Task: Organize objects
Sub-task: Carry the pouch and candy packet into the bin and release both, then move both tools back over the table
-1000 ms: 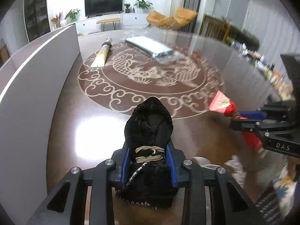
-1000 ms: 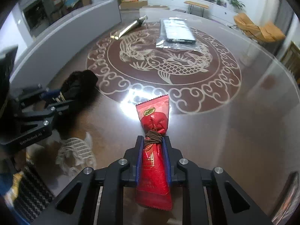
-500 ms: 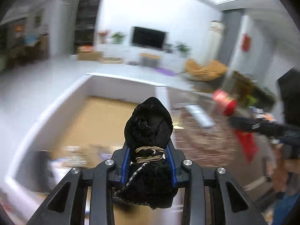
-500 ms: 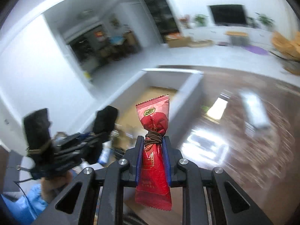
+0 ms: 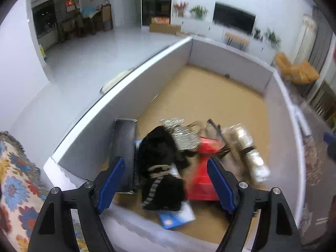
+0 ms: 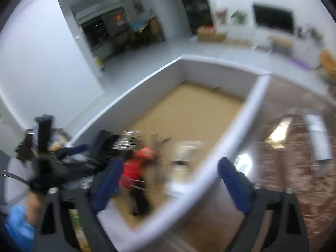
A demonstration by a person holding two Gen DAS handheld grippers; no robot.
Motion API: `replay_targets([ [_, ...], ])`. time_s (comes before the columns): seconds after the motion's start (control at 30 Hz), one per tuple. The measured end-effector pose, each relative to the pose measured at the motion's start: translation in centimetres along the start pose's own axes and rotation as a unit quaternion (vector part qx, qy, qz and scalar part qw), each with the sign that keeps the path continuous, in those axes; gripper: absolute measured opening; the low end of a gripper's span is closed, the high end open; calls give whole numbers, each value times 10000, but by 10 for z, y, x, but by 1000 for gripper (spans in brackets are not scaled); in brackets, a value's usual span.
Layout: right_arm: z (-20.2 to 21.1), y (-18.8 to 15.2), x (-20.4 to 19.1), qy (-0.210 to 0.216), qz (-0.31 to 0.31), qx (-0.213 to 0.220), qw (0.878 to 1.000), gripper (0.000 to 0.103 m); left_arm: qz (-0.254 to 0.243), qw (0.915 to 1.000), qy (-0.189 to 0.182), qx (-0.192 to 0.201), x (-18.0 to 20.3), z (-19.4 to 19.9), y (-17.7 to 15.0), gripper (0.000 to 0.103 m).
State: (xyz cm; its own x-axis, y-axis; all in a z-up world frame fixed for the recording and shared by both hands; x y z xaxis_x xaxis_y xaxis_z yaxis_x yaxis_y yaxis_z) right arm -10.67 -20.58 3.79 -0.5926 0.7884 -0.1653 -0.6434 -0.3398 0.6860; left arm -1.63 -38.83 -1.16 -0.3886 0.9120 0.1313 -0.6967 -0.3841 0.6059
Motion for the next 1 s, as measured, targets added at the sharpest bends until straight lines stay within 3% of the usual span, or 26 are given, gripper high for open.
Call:
replay_targets([
  [0.1,24,-44,75,-1060,61,356,9937,103,-78,9984,-403,389,32,27,-4,80],
  [0.23,37,-118,173,-2271,-129,-173,9736,103,-499,9903,-1063,739,95,62,-5,80],
  [0.37,64,-175,243,-2850,-594,-473,9555,103,-1164,9716,-1860,881,185,89,-10,85],
  [0.47,74,-199,275,-3062,-820,-639,9463,103,-1627,9565,-2261,863,244,105,-23,94],
  [0.53,77,-203,290,-3023,-959,-603,9464,103,-1860,9479,-2472,761,277,109,-38,99],
  [0.67,80,-205,298,-3023,-1205,-558,9439,103,-2311,9381,-2564,276,335,75,-72,100],
  [0.83,77,-203,301,-2848,-1429,-587,9460,103,-2538,9438,-2104,-228,359,-7,-109,100],
  [1.0,70,-205,300,-2872,-1553,-579,9434,103,-2550,9493,-1790,-417,363,-52,-125,100],
])
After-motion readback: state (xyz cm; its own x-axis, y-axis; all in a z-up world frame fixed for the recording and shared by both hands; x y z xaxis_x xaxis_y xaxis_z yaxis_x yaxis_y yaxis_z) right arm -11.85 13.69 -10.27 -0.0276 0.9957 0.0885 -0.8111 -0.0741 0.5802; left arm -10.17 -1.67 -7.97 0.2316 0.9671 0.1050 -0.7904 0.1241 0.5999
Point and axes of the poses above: each gripper's, at about its wrist camera, not at the fingertips, and z roughly against the way its jaws point, x to its right, y to its top, the point moved 7 cm from there along -z, roughly the way its jaws point, and after that the axes turned 5 degrees about -y, right-handed, at the moved point
